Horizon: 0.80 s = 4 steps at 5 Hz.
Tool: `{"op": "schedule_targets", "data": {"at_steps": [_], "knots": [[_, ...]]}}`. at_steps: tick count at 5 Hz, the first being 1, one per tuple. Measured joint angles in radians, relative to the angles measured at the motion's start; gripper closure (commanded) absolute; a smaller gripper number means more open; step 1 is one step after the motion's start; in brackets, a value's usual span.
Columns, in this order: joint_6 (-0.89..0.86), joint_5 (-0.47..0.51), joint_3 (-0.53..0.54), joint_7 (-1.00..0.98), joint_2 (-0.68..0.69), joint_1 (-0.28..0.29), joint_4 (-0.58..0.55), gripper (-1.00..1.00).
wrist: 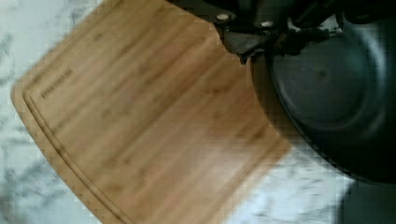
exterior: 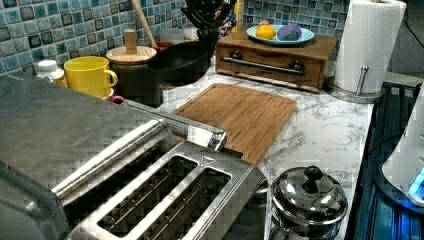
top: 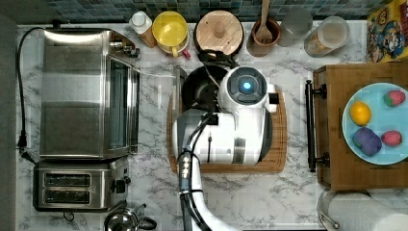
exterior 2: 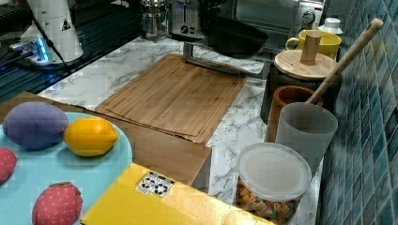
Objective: Put the bowl on the board.
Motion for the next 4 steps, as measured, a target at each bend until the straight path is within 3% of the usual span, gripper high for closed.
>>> {"op": "schedule_targets", "data": {"at_steps": [4], "knots": [[0.056, -0.047, -0.152, 0.19, -0.016, -0.113, -0.211, 1.0]]}}
